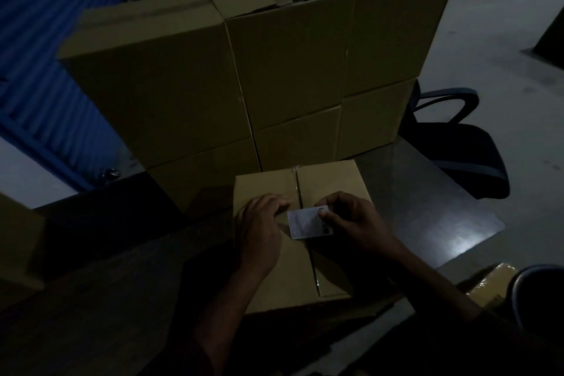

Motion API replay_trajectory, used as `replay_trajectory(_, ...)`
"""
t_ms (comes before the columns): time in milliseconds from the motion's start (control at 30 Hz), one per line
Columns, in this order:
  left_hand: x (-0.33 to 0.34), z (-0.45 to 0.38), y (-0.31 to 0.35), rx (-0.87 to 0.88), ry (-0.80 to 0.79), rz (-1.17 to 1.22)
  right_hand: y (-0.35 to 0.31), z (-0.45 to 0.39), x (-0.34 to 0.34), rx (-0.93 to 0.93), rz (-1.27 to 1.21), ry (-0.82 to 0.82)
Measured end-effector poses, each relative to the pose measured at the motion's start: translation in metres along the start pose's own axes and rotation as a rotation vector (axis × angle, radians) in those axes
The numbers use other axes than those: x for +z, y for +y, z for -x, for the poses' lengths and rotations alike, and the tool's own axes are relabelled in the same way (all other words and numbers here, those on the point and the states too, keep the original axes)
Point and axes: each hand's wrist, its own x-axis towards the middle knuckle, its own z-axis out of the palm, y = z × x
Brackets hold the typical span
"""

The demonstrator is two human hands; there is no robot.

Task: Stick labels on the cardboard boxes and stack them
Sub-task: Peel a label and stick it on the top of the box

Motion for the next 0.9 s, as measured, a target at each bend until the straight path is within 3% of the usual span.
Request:
replay_trajectory(167, -0.005, 0.002, 0.006, -0.011, -0.01, 0.032, -0.004, 0.004, -0.001, -0.024, 0.001, -0.008)
replay_trajectory(267, -0.006, 0.004, 0.008, -0.005, -0.017, 0.022, -0.01, 0.008, -0.006, 0.031, -0.183, -0.007)
replay_trajectory(533, -0.006, 0.002, 0.007, -0.103, 0.036, 0.146, -0.022, 0.02, -0.013, 0.056, -0.266, 0.173)
replay_trajectory(767, 0.005, -0.006, 0.043, -0.069, 0.06, 0.134, -0.015, 0.066, -0.054, 0.271, -0.468, 0.509)
replay_trajectory(900, 0.034, 0.002, 0.115, 0.156, 0.014, 0.17, 0.006, 0.107, -0.087, 0.27, -0.446, 0.775)
